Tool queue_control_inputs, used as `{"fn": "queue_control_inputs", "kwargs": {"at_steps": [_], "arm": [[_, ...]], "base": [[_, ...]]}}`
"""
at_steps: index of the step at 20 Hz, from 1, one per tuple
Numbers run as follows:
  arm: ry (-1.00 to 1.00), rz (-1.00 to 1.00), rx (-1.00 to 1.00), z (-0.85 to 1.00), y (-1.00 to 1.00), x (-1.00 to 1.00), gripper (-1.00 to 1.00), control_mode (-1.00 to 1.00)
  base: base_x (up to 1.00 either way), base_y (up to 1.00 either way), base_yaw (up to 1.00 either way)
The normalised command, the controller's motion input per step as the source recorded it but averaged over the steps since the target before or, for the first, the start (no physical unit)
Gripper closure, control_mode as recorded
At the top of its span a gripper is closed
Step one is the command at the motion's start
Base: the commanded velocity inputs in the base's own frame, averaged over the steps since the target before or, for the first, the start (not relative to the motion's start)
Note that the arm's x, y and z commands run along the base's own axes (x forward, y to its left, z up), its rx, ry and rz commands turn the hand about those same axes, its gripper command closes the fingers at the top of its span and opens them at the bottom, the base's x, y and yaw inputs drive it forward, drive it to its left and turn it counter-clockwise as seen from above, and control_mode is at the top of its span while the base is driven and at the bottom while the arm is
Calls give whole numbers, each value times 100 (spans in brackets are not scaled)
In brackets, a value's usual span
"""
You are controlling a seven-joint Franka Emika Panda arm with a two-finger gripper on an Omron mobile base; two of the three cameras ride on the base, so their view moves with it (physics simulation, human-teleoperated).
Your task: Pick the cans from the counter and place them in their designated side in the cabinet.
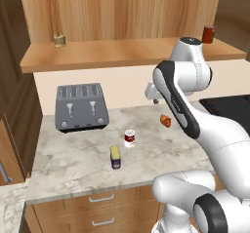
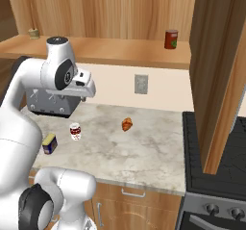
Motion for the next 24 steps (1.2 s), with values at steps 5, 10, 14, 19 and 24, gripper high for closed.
{"fn": "queue_control_inputs", "kwargs": {"at_steps": [5, 10, 14, 19, 24], "arm": [[-4, 0, 0, 0, 18, -27, -100, -100], [-4, 0, 0, 0, 18, -23, -100, -100], [-1, 0, 1, 0, 18, -17, -100, -100], [0, 0, 1, 0, 19, -17, -100, -100], [0, 0, 1, 0, 23, -17, -100, -100]], "base": [[0, 0, 0], [0, 0, 0], [0, 0, 0], [0, 0, 0], [0, 0, 0]]}}
